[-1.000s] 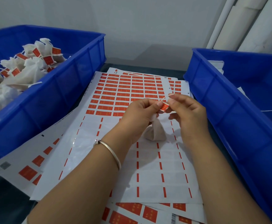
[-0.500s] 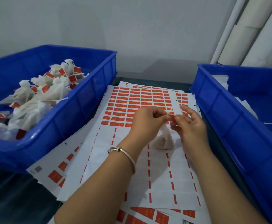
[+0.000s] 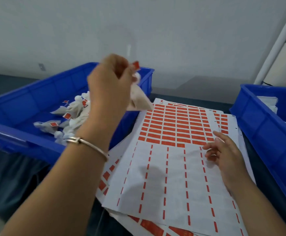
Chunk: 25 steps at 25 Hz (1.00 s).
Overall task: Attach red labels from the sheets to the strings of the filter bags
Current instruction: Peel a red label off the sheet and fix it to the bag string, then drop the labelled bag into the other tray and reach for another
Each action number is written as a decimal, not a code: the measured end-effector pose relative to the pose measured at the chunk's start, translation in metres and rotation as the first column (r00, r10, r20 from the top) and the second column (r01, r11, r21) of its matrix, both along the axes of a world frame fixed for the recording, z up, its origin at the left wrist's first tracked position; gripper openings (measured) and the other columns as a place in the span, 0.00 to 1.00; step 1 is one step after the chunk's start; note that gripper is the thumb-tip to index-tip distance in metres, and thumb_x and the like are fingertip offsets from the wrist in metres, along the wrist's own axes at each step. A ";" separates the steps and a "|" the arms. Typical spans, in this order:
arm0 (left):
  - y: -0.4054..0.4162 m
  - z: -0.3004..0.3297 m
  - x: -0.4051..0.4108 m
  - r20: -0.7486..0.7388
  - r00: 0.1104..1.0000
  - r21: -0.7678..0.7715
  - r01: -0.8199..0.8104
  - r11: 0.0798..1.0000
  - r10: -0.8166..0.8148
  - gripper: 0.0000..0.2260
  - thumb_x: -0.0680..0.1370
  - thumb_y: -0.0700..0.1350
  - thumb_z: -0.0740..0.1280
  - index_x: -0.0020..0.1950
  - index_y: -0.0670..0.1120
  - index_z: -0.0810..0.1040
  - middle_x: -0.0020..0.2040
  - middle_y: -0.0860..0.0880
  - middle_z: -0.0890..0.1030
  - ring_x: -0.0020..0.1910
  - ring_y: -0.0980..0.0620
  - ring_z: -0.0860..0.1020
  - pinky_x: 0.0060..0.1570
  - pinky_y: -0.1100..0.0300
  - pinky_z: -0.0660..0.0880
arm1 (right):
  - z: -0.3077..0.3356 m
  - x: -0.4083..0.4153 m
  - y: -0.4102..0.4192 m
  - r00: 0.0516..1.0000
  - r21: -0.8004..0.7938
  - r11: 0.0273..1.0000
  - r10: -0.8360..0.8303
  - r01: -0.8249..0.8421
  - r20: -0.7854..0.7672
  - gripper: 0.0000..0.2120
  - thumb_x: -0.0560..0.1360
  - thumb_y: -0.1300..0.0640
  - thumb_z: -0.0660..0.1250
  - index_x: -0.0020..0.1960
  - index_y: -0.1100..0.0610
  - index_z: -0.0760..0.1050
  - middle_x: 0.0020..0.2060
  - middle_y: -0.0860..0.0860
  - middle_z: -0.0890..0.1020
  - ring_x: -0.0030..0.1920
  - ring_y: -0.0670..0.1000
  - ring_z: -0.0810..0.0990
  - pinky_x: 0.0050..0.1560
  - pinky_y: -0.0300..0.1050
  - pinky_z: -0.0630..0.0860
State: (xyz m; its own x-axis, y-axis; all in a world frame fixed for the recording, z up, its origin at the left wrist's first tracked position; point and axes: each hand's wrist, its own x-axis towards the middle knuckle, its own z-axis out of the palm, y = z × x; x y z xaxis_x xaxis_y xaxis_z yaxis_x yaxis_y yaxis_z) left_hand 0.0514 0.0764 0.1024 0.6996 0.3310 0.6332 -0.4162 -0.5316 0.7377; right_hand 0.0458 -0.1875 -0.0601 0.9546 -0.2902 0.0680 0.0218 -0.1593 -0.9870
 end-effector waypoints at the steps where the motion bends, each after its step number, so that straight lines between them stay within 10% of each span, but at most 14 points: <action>1: 0.017 0.008 -0.001 0.051 0.996 0.037 -0.077 0.996 0.075 0.04 0.77 0.45 0.67 0.43 0.51 0.74 0.36 0.56 0.80 0.37 0.61 0.80 0.36 0.68 0.74 | 0.000 0.000 0.001 1.000 -0.031 1.000 0.004 -0.004 -0.004 0.10 0.80 0.43 0.54 0.58 0.37 0.71 0.41 0.42 0.84 0.41 0.49 0.83 0.40 0.38 0.77; 5: 0.077 0.016 0.011 -0.039 0.908 0.332 -0.383 0.862 0.418 0.04 0.78 0.44 0.64 0.48 0.45 0.77 0.40 0.50 0.78 0.38 0.51 0.77 0.34 0.63 0.68 | -0.001 -0.002 0.002 1.000 -0.091 0.996 0.009 -0.010 -0.010 0.11 0.81 0.45 0.54 0.60 0.40 0.72 0.40 0.42 0.83 0.41 0.50 0.83 0.40 0.37 0.76; 8: 0.095 -0.002 0.023 -0.321 0.765 0.570 -0.315 0.759 0.558 0.07 0.80 0.41 0.60 0.46 0.39 0.75 0.40 0.45 0.77 0.35 0.48 0.74 0.32 0.58 0.67 | 0.002 -0.004 0.005 0.999 -0.106 0.994 0.022 -0.025 -0.027 0.10 0.81 0.47 0.54 0.56 0.42 0.74 0.39 0.41 0.83 0.39 0.47 0.82 0.34 0.31 0.75; 16: -0.016 -0.032 0.002 -0.340 0.929 0.518 0.056 0.854 0.146 0.13 0.79 0.51 0.60 0.37 0.50 0.75 0.31 0.52 0.75 0.29 0.57 0.73 0.29 0.66 0.63 | 0.013 -0.012 0.018 0.990 -0.057 0.989 -0.138 0.137 -0.012 0.10 0.79 0.47 0.59 0.49 0.48 0.78 0.35 0.41 0.82 0.38 0.47 0.81 0.34 0.35 0.72; 20: -0.104 -0.095 -0.001 -0.581 0.807 0.434 0.417 0.799 -0.105 0.12 0.79 0.55 0.61 0.42 0.51 0.78 0.35 0.54 0.78 0.33 0.58 0.76 0.37 0.65 0.73 | 0.072 0.011 0.022 0.969 0.007 0.974 -0.227 0.227 0.097 0.08 0.79 0.50 0.61 0.42 0.47 0.76 0.34 0.44 0.81 0.32 0.41 0.81 0.27 0.31 0.73; 25: -0.137 -0.165 0.002 -0.567 0.816 0.450 0.419 0.788 -0.110 0.13 0.78 0.55 0.61 0.56 0.51 0.79 0.53 0.54 0.81 0.46 0.56 0.77 0.50 0.65 0.70 | 0.163 0.068 -0.059 0.921 0.154 0.919 -0.379 0.363 0.090 0.13 0.80 0.62 0.56 0.40 0.54 0.74 0.36 0.50 0.78 0.29 0.45 0.75 0.24 0.34 0.72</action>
